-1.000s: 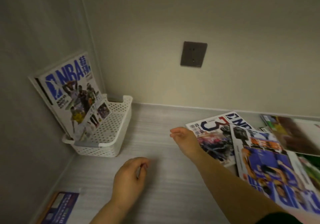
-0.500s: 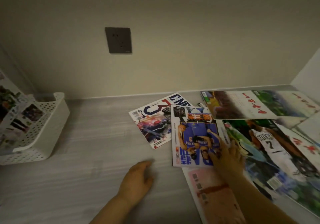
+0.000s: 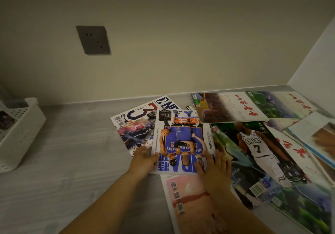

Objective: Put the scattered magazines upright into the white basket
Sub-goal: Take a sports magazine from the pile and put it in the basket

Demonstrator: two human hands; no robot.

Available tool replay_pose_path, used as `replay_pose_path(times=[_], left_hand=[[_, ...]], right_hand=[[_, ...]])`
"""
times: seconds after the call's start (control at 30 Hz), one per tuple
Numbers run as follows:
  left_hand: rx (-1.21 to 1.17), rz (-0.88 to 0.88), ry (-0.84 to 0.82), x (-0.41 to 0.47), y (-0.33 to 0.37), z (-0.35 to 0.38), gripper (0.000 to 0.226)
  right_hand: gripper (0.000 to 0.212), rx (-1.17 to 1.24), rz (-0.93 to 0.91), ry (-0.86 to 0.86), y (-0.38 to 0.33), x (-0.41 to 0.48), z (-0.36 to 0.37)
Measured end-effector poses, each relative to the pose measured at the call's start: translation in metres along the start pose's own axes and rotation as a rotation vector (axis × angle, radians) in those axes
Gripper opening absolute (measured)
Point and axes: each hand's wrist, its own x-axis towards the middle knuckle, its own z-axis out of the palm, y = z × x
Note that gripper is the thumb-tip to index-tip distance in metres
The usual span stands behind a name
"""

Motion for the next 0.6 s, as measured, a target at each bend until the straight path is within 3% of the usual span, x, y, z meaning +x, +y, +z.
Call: replay_pose_path(times=[0.07, 0.2, 0.37, 0.6], left_hand=[[-0.017, -0.072, 0.014, 0.004, -0.001, -0.001, 0.028], [-0.038, -0.168, -0.032, 0.003, -0.004, 0.007, 0.026], [0.077, -0.034, -0.030, 0.000, -0.010, 0.014, 0.026], [-0.091, 0.082, 0.041, -0.022, -0.017, 0.004, 0.022]], right_hand=[[0.063, 0.009, -0.005, 0.007, 0.002, 0.001, 0.000], [0.062, 0.014, -0.056, 0.016, 0.003, 0.000, 0.001], [0.059, 0.023, -0.066, 0.009, 0.001, -0.002, -0.002], [0.072, 0.142, 0.001, 0.016, -0.003, -0.002, -0.006]])
